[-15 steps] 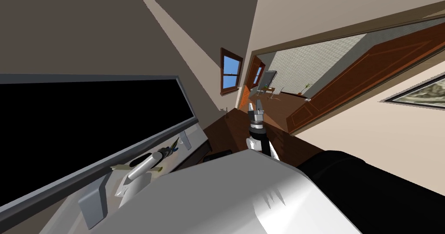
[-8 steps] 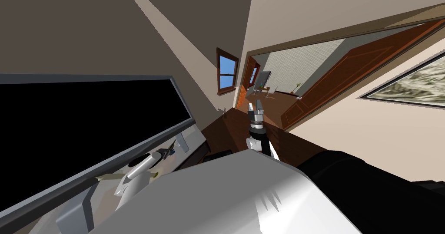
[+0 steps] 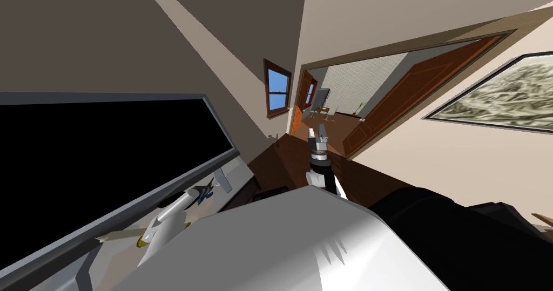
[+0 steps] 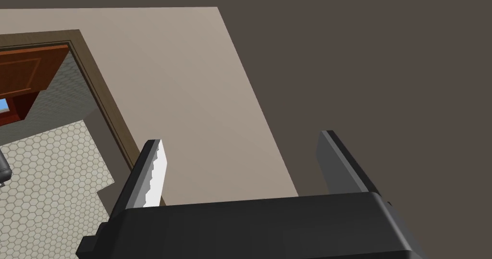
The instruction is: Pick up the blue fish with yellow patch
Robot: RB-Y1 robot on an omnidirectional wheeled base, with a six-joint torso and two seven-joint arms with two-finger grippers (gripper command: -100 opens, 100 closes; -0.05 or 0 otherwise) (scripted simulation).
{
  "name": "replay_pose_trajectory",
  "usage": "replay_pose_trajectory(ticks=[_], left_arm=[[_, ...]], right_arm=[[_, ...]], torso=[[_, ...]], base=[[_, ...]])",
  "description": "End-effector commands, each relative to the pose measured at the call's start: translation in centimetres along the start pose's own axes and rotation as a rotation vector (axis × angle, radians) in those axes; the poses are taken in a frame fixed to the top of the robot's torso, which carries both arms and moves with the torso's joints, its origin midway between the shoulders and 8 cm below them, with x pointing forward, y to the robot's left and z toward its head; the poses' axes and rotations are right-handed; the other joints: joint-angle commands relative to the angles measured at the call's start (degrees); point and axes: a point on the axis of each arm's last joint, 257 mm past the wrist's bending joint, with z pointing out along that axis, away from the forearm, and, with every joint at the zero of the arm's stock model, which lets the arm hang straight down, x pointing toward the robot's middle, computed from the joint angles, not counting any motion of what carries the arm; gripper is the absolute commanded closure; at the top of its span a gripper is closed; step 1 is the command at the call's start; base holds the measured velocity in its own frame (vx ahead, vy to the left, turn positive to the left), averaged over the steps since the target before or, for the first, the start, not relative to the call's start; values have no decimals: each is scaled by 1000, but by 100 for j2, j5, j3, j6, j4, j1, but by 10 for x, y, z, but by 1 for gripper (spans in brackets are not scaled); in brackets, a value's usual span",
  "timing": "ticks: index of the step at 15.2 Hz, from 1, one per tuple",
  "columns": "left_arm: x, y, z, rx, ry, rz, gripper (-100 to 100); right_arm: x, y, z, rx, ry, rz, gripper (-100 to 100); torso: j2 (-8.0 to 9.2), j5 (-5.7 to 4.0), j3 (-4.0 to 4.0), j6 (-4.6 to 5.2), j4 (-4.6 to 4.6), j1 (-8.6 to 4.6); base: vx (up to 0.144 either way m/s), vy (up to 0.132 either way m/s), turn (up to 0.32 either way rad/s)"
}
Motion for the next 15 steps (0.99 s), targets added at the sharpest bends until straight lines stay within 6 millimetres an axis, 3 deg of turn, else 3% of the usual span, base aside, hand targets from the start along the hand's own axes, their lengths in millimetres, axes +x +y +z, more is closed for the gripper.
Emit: replay_pose_trajectory(ticks=[1,6,7,12,13,14,15], left_arm=[[-3,-5,3,12,-6,-15,-100],[-6,-10,7,23,-16,-32,-100],[-19,-23,8,43,-32,-52,-100],[-43,-44,10,76,-62,-88,-100],[-47,-57,10,99,-64,-93,-100],[-54,-52,10,90,-75,-108,-100],[-57,-64,10,111,-77,-111,-100]], right_arm=[[0,0,0,0,0,0,0],[0,0,0,0,0,0,0],[0,0,0,0,0,0,0],[0,0,0,0,0,0,0],[0,0,0,0,0,0,0],[0,0,0,0,0,0,0],[0,0,0,0,0,0,0]], torso=[[0,0,0,0,0,0],[-7,-1,-2,6,2,2],[-9,-2,-3,6,2,4],[-4,-10,5,21,16,47],[-6,-12,4,17,17,54],[-11,-21,4,16,21,64],[-16,-28,2,12,23,74]], base=[[2,-3,-86],[6,-7,-97],[-25,-3,-173],[-66,8,-204],[-66,4,-217],[-59,1,-182],[-55,0,-211]])
